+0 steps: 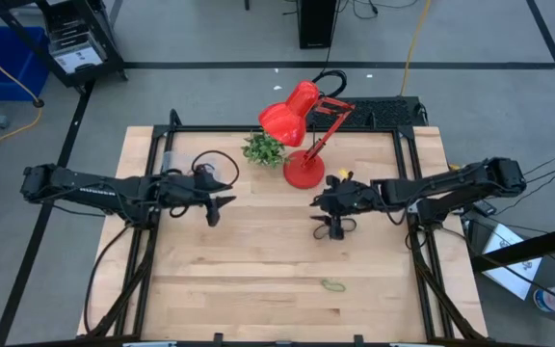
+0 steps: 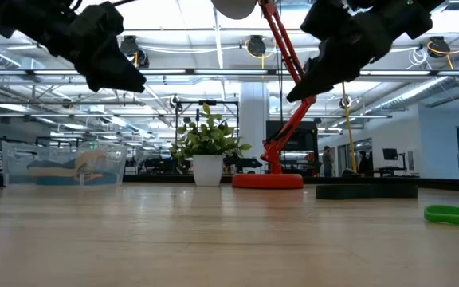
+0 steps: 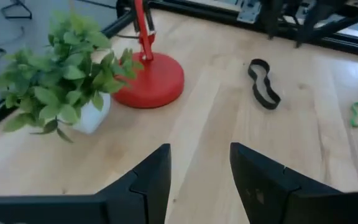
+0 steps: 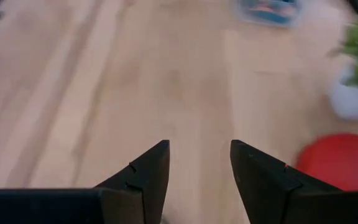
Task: Pick and place rubber bands into bin
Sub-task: Put the black rubber band into the transparent bin
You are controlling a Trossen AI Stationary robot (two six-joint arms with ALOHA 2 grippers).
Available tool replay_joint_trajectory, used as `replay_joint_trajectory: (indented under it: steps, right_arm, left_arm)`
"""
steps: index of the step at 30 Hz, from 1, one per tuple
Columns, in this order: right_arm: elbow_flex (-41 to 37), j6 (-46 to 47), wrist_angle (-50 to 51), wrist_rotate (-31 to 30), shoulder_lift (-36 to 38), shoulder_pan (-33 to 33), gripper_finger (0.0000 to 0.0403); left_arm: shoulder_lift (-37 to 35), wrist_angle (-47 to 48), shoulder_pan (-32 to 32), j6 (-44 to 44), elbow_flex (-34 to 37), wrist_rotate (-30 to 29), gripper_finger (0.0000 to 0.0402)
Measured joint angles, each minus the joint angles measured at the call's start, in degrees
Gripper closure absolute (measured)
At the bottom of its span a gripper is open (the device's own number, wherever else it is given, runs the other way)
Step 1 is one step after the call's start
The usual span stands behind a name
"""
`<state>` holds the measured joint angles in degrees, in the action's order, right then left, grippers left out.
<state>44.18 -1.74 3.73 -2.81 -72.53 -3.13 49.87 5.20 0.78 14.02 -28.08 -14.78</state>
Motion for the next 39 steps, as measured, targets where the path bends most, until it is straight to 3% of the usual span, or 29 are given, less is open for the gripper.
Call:
replay_joint_trajectory:
  steps: [4, 22, 26, 39]
  right_arm:
    - [0.00, -3.61, 1.11, 4.64, 0.00, -1.16, 0.0245]
    - [-6.18, -3.40, 0.88, 2.32, -7.38, -1.20, 0.0281]
    - [-7.99, -3.04, -0.21, -1.96, -8.02, -0.42, 0.0291]
    - [-14.16, 1.28, -7.56, 1.46, -8.52, 1.30, 0.0313]
  left_arm:
    - [0.00, 2.18, 0.00, 2.10, 0.00, -0.10, 0.0229]
    - [0.00, 3.62, -0.04, 0.87, 0.00, -0.10, 0.0229]
    - [0.00, 3.59, -0.04, 0.83, 0.02, -0.09, 0.0229]
    - [0.01, 3.61, -0.04, 0.67, 0.02, -0.11, 0.0229]
